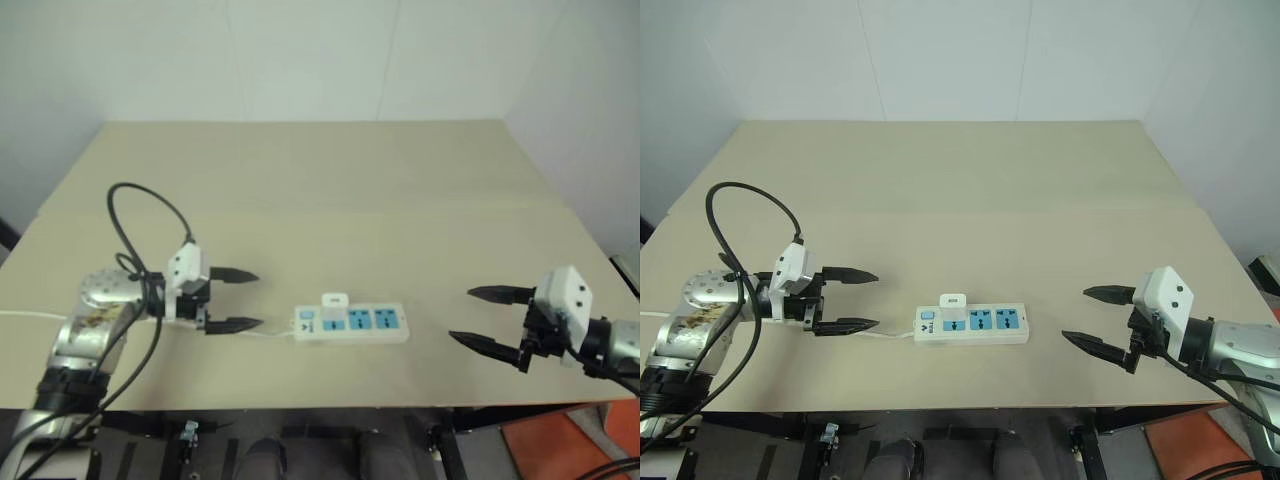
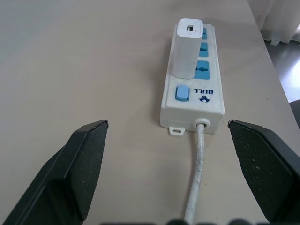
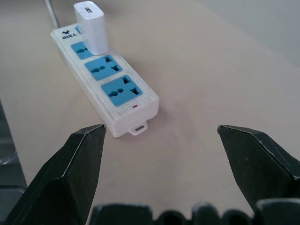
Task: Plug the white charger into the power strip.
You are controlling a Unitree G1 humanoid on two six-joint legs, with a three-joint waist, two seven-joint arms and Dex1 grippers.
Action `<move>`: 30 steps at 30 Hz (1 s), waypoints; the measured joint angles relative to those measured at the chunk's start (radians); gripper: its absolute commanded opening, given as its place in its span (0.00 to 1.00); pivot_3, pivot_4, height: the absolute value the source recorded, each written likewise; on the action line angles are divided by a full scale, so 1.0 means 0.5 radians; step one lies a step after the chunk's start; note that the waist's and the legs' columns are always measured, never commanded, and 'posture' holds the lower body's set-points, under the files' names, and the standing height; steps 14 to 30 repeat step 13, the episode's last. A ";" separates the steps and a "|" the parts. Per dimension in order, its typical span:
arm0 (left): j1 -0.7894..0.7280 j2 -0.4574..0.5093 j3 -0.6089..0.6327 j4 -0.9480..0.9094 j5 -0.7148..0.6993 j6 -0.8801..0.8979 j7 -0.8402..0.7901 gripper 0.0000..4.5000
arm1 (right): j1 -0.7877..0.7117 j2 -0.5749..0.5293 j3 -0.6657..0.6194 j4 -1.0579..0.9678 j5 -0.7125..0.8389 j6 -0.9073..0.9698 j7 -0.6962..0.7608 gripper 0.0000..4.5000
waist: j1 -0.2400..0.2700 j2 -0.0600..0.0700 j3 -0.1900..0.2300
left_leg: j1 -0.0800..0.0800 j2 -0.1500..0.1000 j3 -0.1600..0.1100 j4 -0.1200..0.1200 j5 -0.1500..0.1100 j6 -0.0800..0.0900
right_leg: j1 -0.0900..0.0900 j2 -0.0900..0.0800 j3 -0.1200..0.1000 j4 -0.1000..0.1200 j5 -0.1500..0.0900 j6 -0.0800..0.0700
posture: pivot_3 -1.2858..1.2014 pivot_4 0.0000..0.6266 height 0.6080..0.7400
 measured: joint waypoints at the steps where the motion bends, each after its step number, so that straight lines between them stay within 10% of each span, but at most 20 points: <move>1: 0.000 0.001 0.000 -0.010 0.000 0.010 0.011 0.99 | -0.001 0.000 0.000 0.000 0.001 0.000 0.000 1.00 | 0.000 0.000 0.000 | 0.000 0.000 0.000 0.000 0.000 0.000 | 0.000 0.000 0.000 0.000 0.001 -0.001 | 0.52 0.24 1.00; 30: 0.002 -0.012 -0.008 -0.049 0.008 0.021 0.107 0.99 | -0.035 0.030 0.000 0.001 -0.042 -0.091 -0.018 1.00 | 0.000 0.000 0.000 | 0.001 0.000 0.000 0.001 0.000 0.000 | 0.001 0.000 0.000 0.002 0.005 -0.008 | 0.52 0.24 1.00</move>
